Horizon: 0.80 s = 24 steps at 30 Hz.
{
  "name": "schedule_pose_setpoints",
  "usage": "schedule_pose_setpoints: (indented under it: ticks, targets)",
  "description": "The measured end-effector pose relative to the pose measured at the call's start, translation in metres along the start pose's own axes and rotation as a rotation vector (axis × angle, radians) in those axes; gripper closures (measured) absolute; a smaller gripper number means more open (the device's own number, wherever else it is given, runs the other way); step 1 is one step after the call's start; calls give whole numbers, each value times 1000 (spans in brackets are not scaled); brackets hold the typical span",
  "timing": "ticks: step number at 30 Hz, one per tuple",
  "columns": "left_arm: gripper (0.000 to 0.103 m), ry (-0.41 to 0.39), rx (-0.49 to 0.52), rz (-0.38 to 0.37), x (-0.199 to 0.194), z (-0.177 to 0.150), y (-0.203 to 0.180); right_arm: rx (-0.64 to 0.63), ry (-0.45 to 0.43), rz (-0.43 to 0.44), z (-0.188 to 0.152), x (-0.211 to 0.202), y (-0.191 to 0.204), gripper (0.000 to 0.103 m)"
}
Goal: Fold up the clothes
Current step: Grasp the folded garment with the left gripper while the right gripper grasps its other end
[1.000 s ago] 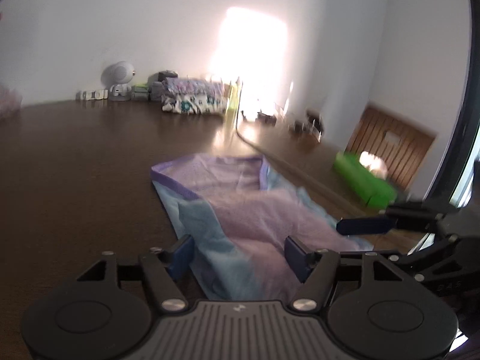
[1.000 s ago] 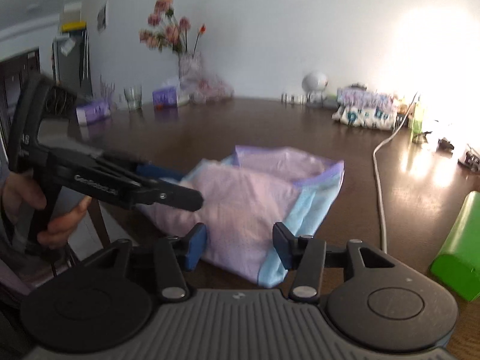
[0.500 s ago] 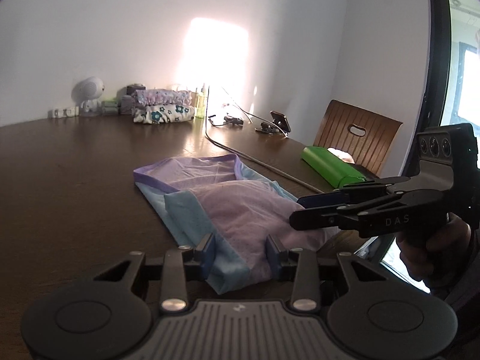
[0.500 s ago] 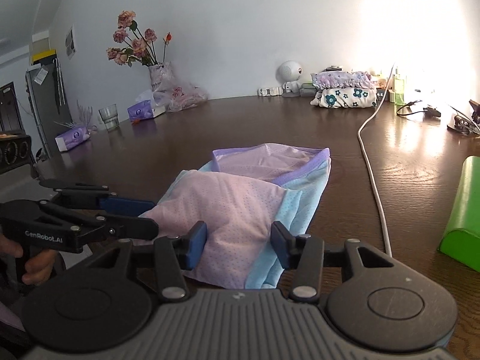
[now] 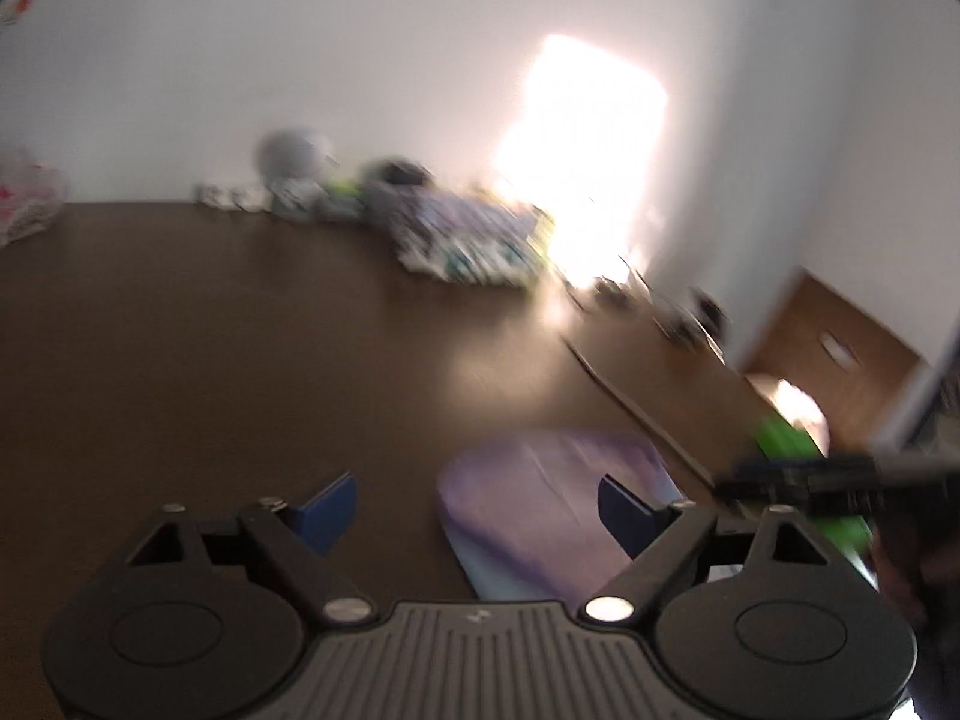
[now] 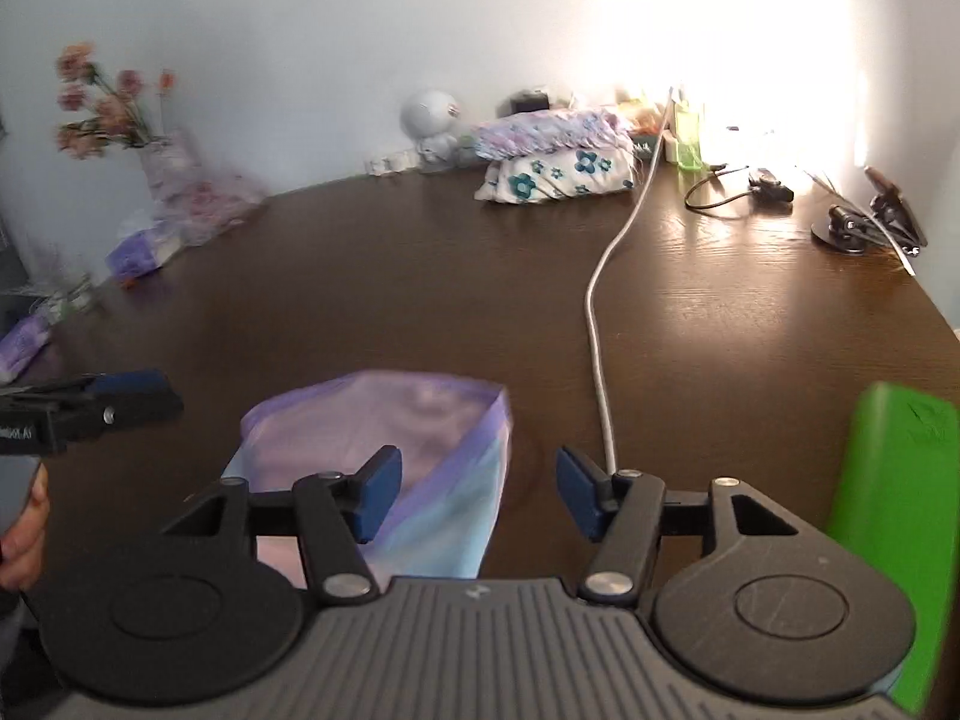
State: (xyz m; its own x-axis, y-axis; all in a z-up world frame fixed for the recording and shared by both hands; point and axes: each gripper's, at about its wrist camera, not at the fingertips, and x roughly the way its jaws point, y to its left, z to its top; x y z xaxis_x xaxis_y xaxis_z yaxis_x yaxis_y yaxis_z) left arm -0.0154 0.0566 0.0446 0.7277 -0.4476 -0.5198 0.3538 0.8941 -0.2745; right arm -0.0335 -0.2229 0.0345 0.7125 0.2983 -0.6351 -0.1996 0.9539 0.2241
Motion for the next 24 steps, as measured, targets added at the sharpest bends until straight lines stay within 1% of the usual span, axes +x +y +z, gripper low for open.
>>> schedule_pose_setpoints:
  ticks: [1,2,4,5,6,7,8,9,10,11,12,14,16,20,21,24]
  targets:
    - [26,24,-4,-7,11,5,2,2,20,-6,6,11,0,45]
    - [31,59,12,-12,21,7,0,-4,28,-15,10,19,1,45]
    - [31,112,81,1,36,5,-9,-21,35,-29,14,29,4,47]
    - [31,128,110,20,41,1,-12,-26,40,-24,12,32,5,53]
    - [39,137,132,35,43,-2,-16,-30,46,-18,11,34,5,67]
    - [49,145,154,50,45,-5,-19,-33,52,-11,9,36,6,74]
    - [67,153,176,65,47,-8,-22,-33,58,-9,6,38,6,83]
    - [80,163,203,74,50,-9,-28,-30,56,-9,5,39,4,85]
    - [84,162,226,86,51,-10,-31,-27,51,-9,3,39,3,87]
    - [90,157,239,92,51,-11,-32,-25,46,-6,3,38,2,92]
    - [98,154,238,89,53,-11,-31,-22,41,-2,3,37,1,96]
    - [101,143,207,86,50,-8,-28,-18,25,5,3,31,-1,97]
    - [101,86,197,97,34,-8,-31,-16,-8,14,4,18,-3,97]
    - [101,-33,209,109,-8,-14,-47,-40,-90,57,-2,-27,-1,97]
    - [101,-73,212,84,-21,-19,-51,-53,-103,69,-6,-38,1,97]
    - [101,-131,194,64,-48,-40,-58,-98,-127,101,-21,-67,5,98]
